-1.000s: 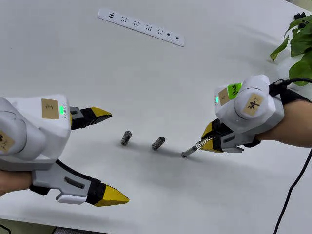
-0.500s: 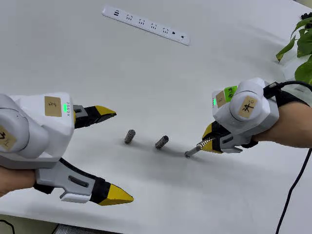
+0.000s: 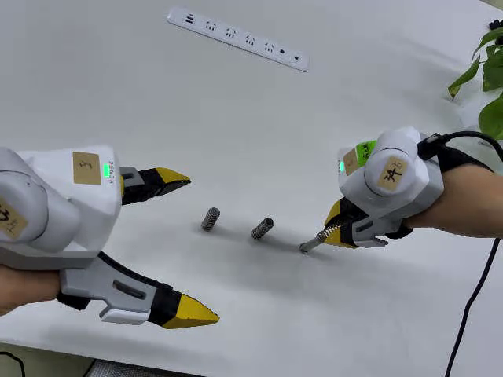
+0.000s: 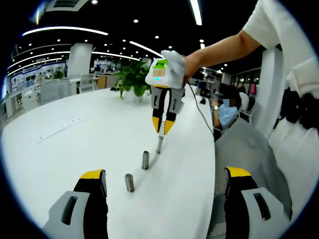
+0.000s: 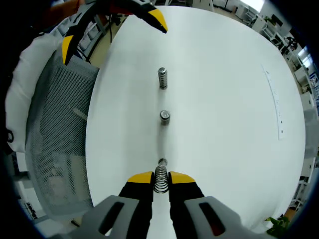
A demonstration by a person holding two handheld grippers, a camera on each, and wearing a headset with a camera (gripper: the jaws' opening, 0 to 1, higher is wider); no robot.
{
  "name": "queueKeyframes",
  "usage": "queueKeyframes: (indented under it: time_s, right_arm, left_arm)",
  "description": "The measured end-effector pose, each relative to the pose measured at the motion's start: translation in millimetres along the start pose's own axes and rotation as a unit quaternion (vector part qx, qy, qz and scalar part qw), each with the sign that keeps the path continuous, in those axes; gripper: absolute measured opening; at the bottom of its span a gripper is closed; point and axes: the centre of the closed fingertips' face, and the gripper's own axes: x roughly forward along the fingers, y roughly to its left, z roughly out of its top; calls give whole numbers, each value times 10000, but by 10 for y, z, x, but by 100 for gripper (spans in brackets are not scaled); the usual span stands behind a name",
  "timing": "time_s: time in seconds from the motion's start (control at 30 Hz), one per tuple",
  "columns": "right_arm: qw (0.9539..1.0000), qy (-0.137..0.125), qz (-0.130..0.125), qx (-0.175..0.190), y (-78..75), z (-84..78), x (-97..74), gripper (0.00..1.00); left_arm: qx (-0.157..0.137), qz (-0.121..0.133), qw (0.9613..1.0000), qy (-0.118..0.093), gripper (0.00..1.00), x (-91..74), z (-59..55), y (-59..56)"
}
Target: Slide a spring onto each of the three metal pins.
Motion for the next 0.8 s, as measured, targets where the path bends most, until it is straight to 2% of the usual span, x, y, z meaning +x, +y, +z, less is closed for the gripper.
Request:
queueKeyframes:
  time_s: [0.8]
  right_arm:
    - [9993, 98, -147, -326, 1, -7, 262, 12]
  left_arm:
    - [-45, -10, 10000, 6, 99, 20, -21, 7]
